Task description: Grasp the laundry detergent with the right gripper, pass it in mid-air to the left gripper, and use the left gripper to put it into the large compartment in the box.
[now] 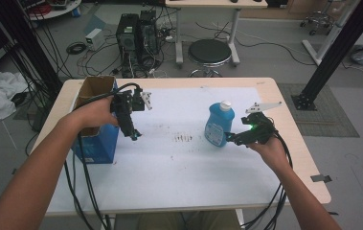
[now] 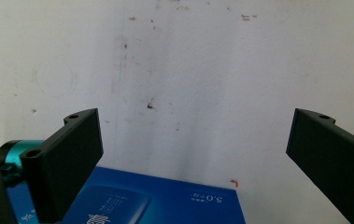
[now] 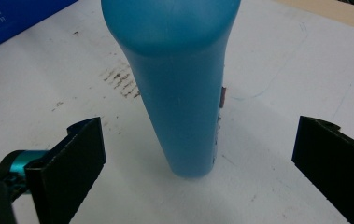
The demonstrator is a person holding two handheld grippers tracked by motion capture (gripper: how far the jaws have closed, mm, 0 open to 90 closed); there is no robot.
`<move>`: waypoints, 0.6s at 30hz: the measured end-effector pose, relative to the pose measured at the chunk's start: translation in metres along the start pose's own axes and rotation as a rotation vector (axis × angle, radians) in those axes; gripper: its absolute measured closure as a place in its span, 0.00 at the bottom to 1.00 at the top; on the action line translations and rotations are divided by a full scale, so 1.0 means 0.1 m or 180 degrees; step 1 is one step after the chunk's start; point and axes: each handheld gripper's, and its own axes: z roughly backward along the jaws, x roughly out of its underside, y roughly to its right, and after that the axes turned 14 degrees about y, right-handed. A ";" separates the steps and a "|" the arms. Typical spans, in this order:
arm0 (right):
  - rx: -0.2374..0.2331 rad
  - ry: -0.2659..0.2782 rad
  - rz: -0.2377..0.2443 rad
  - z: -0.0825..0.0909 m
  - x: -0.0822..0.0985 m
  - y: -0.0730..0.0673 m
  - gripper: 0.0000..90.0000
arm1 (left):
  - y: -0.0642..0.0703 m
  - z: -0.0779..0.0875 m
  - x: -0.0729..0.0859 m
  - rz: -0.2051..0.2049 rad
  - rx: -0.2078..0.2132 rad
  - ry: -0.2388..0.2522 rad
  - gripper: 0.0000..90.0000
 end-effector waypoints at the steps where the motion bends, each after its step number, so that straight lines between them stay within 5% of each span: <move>1: -0.0013 0.0019 -0.0006 -0.02 0.01 0.00 0.02 | 0.00 0.00 0.00 -0.0001 0.0001 -0.0002 0.04; 18: 0.0020 0.0242 -0.0016 -0.24 0.11 -0.03 0.02 | 0.00 0.00 0.01 0.0019 -0.0003 0.0001 0.04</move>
